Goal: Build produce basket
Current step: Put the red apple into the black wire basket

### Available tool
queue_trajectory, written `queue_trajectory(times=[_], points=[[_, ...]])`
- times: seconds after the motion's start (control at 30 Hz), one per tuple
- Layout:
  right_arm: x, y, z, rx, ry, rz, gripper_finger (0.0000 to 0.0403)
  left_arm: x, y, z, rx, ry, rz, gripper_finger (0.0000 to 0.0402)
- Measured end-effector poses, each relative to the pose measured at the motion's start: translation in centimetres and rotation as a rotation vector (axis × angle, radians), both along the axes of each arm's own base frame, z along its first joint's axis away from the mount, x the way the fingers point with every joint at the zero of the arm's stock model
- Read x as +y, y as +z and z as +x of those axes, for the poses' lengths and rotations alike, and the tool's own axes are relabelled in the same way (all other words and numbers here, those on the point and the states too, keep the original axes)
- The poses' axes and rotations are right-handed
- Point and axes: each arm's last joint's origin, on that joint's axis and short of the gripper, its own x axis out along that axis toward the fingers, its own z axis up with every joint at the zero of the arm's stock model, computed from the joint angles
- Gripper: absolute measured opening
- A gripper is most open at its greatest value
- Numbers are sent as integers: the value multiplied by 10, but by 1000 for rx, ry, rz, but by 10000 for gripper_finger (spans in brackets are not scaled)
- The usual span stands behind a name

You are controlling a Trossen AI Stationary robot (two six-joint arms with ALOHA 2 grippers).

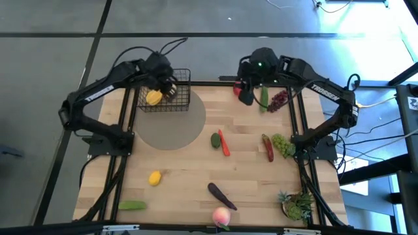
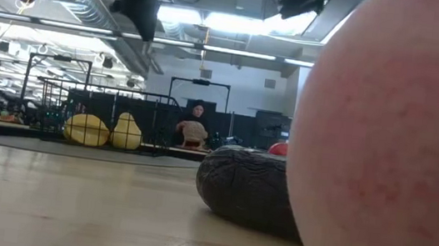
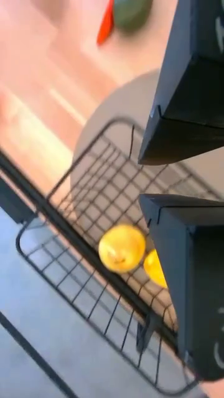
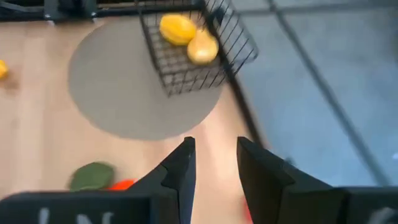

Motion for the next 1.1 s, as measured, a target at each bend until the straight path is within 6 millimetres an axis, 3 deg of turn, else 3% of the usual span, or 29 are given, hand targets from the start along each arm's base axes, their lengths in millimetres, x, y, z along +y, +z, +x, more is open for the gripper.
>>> queue_trajectory(times=[0.27,0.47,0.73,0.93,1.1], points=[[17,-9,-4,43,-214,282,110,-32,12,-5,-71,-22,-35,75],[16,-10,-6,-31,-501,451,110,-44,12,-1,-85,-42,-58,75],[11,-14,-13,28,-537,474,110,-56,14,2,-83,-95,-44,75],[17,-23,-19,184,-396,494,110,-59,14,3,-69,-110,-23,75],[8,-30,-21,210,-535,493,110,-59,14,3,-66,-117,-19,75]])
